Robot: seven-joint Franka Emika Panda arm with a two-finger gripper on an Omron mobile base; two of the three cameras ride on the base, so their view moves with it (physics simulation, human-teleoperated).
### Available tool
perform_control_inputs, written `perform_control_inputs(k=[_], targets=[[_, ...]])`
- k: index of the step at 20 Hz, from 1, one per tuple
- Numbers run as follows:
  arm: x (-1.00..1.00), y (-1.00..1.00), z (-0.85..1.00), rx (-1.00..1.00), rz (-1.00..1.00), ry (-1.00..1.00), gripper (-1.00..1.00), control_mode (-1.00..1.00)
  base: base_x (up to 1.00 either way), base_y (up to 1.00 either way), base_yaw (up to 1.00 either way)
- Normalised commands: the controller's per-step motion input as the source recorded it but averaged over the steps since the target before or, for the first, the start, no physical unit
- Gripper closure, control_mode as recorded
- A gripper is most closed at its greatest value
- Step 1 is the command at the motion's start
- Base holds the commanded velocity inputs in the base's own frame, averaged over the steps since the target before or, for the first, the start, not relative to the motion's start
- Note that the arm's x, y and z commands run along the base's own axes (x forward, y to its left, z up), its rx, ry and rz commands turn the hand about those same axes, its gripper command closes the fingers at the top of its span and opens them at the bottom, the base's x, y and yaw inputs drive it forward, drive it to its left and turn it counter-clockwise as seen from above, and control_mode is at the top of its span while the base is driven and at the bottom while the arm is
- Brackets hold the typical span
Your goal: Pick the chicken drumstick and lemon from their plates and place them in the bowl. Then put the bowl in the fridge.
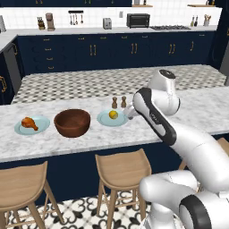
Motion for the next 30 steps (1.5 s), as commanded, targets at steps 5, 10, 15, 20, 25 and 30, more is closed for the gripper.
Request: perform_control_inputs(k=[5, 10, 15, 20, 25, 30], targets=[[0.85, 0.18, -0.03, -0.04, 0.0, 0.17, -1.0, -1.0, 0.0, 0.0, 0.0], [0.72, 0.0, -0.3, -0.06, 0.0, 0.09, -1.0, -1.0, 0.0, 0.0, 0.0], [0.56, 0.0, -0.53, -0.07, 0.0, 0.0, -1.0, -1.0, 0.0, 0.0, 0.0], [0.54, 0.0, -0.45, -0.03, 0.0, 0.0, -1.0, -1.0, 0.0, 0.0, 0.0], [0.63, 0.0, -0.27, 0.0, 0.0, 0.0, -1.0, -1.0, 0.0, 0.0, 0.0], [0.56, 0.0, -0.39, 0.0, 0.0, -0.08, -1.0, -1.0, 0.0, 0.0, 0.0]])
